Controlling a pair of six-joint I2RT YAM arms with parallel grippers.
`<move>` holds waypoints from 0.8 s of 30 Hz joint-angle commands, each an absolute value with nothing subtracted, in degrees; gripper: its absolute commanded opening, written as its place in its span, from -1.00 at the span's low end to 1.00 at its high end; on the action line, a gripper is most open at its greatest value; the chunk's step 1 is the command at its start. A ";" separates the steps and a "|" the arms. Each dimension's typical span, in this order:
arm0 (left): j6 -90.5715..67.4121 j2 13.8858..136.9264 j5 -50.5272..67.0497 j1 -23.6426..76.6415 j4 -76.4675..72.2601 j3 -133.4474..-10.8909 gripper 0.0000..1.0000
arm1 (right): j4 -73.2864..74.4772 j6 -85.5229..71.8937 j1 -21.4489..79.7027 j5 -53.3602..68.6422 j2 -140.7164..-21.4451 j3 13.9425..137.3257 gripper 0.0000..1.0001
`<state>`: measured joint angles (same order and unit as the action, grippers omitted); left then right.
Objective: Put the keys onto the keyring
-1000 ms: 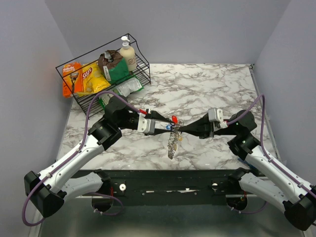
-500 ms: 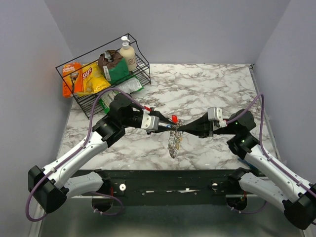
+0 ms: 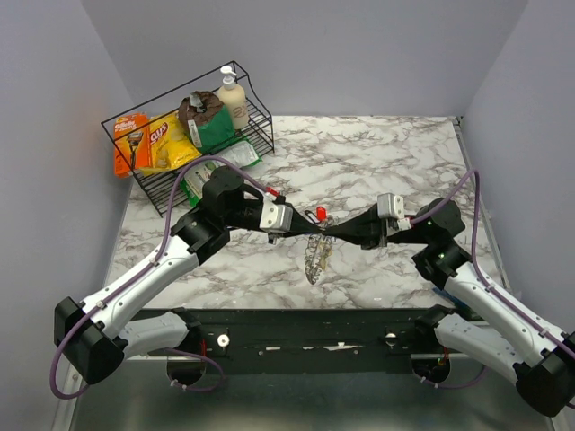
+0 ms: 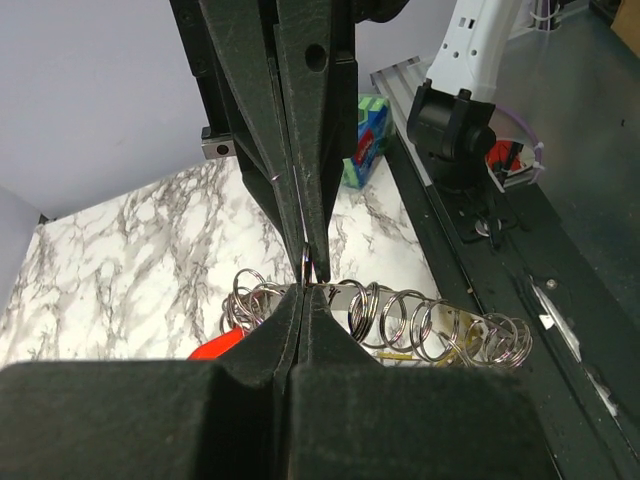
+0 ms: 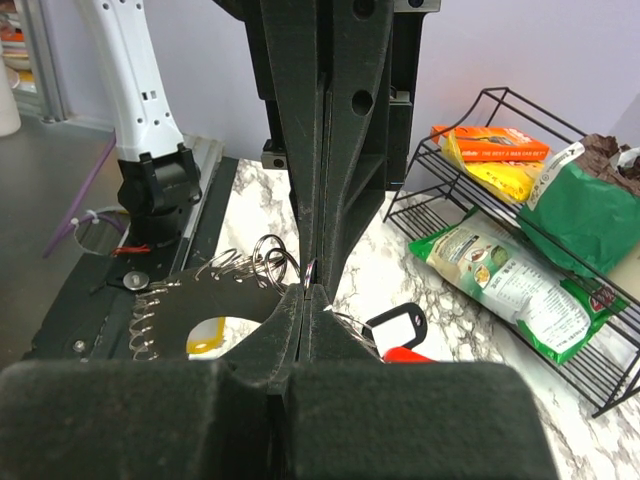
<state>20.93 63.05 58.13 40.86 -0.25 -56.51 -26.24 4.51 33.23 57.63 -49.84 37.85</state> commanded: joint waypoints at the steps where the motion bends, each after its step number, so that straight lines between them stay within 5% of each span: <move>1: 19.87 63.11 54.68 40.96 -3.60 -56.87 -1.00 | -28.92 3.78 33.66 56.43 -50.27 37.88 -0.96; 5: 17.85 61.96 50.81 40.96 -8.86 -53.88 -1.00 | -27.25 3.87 33.75 54.76 -50.80 38.58 -0.61; 6: 17.32 61.79 50.02 40.96 -10.36 -53.01 -1.00 | -26.20 3.52 33.75 53.80 -50.89 38.84 -0.20; 9: 16.70 61.61 46.95 40.96 -13.17 -51.16 -1.00 | -24.18 1.06 33.75 50.37 -51.50 40.16 0.28; 17: 17.40 62.31 40.96 40.96 -16.25 -46.94 -1.00 | -23.20 -2.46 33.75 39.22 -50.54 39.82 0.66; 18: 17.58 62.31 40.26 40.96 -16.78 -45.89 -1.00 | -22.25 -2.90 33.75 35.28 -50.45 39.90 0.84; 24: 18.11 61.17 35.68 39.12 -21.44 -40.44 -1.00 | -13.91 -4.83 33.66 18.94 -50.01 41.13 0.98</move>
<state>17.56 62.46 40.38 40.69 -14.28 -43.13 -20.69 -2.83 33.39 33.98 -50.89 39.07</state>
